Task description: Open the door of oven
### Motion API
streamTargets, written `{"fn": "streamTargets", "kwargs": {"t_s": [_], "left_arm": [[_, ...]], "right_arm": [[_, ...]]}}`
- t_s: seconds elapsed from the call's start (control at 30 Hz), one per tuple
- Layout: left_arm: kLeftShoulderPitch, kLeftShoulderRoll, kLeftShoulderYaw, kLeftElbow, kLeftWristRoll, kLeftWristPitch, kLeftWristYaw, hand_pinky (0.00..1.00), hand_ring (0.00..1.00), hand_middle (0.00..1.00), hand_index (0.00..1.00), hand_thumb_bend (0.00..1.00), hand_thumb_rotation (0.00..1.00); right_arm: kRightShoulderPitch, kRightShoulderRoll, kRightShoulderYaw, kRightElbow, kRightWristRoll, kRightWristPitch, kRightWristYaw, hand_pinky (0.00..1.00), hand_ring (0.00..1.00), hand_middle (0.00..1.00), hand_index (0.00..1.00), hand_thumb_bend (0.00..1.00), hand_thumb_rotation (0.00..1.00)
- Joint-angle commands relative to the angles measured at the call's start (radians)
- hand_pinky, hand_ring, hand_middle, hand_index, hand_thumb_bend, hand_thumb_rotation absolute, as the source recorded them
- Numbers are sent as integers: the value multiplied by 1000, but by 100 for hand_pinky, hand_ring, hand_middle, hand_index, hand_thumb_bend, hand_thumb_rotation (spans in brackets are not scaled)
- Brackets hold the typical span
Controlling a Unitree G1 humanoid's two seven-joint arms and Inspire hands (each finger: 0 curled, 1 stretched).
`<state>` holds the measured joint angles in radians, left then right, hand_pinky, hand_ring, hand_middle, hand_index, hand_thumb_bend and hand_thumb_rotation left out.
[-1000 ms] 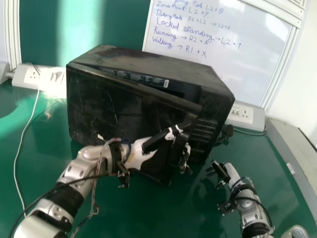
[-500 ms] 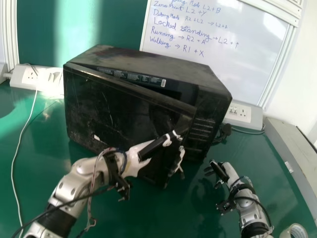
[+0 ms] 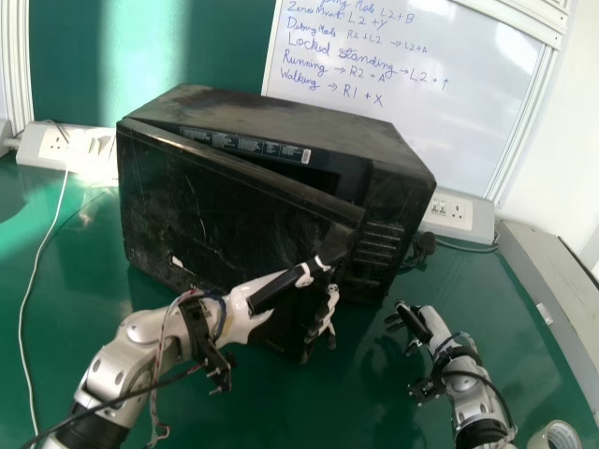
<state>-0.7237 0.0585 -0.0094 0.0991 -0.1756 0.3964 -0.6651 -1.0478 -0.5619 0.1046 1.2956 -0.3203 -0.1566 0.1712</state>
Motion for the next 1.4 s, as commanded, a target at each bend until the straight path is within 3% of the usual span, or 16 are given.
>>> {"fn": "streamTargets", "kwargs": {"t_s": [0.0, 0.13, 0.4, 0.6, 0.77, 1.0, 1.2, 1.37], "left_arm": [[8, -7, 16, -61, -67, 13, 21, 0, 5, 9, 10, 79, 78], [35, -5, 18, -109, -76, 38, 28, 0, 5, 9, 10, 77, 77], [109, 30, 7, -221, -62, 70, 61, 0, 4, 8, 8, 85, 78], [148, 62, 23, -257, -112, 72, 42, 0, 4, 9, 9, 81, 77], [190, 98, 35, -273, -148, 26, 10, 2, 5, 9, 10, 77, 76], [232, 109, 34, -308, -160, -22, 19, 2, 5, 9, 9, 77, 79], [264, 129, 60, -363, -228, 4, -5, 1, 5, 9, 9, 73, 79], [292, 138, 91, -413, -277, 26, 9, 0, 4, 9, 10, 70, 70]], "right_arm": [[25, -1, 2, 22, -2, 23, 8, 32, 39, 49, 50, 49, 15], [24, -2, 5, 21, -5, 20, 9, 31, 38, 48, 50, 49, 15], [24, -6, 5, 23, -5, 19, 12, 31, 38, 48, 50, 50, 15], [23, -6, 4, 24, -5, 25, 8, 31, 38, 48, 50, 50, 16], [22, -8, 4, 24, -5, 27, 10, 31, 37, 47, 50, 50, 16], [20, -7, 4, 24, -5, 30, 11, 31, 38, 47, 50, 50, 16], [19, -8, 9, 22, -9, 28, 12, 32, 38, 48, 50, 50, 16], [20, -12, 7, 21, -6, 25, 19, 32, 38, 48, 50, 50, 16]]}}
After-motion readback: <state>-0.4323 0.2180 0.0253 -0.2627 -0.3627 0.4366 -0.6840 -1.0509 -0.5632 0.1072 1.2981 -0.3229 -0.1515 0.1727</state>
